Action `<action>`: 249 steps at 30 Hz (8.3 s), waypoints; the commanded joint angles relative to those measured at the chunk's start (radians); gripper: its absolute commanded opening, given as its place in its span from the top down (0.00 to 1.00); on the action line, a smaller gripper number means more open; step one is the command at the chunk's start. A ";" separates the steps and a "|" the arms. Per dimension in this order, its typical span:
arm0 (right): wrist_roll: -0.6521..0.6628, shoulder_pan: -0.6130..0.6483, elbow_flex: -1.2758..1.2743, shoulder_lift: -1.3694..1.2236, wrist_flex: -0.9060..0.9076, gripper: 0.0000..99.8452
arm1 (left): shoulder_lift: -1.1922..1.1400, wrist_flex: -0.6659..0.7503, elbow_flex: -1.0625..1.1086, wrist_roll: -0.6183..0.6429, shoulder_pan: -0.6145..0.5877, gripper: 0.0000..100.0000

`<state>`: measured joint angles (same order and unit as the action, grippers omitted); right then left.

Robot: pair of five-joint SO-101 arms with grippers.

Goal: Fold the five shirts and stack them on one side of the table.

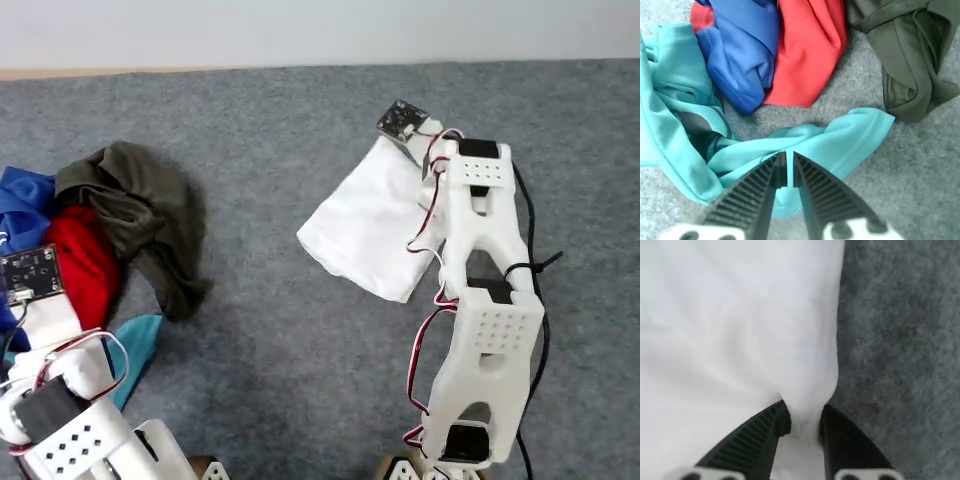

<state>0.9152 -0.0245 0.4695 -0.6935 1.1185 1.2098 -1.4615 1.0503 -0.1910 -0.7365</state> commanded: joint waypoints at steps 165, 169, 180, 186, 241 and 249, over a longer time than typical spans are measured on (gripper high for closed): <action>-0.069 -1.070 0.181 0.255 0.182 0.76 | 0.011 0.040 0.008 -0.003 0.002 0.97; -0.069 -1.063 0.176 0.219 0.186 0.80 | 0.011 0.040 0.008 -0.003 0.002 0.97; -0.064 -1.119 0.180 0.001 0.117 0.99 | 0.011 0.040 0.008 -0.003 0.002 0.97; -0.063 -1.194 0.183 -0.054 0.067 0.99 | 0.011 0.040 0.008 -0.003 0.002 0.97; -0.250 -0.875 0.204 0.142 0.644 0.99 | 0.011 0.041 0.012 -0.003 0.002 0.97; -0.302 -0.834 0.140 0.387 0.674 0.99 | 0.011 0.038 -0.004 -0.003 0.003 0.97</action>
<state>0.6483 -0.8715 0.6337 -0.4450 1.7492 1.2098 -1.4369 1.0656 -0.1910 -0.7365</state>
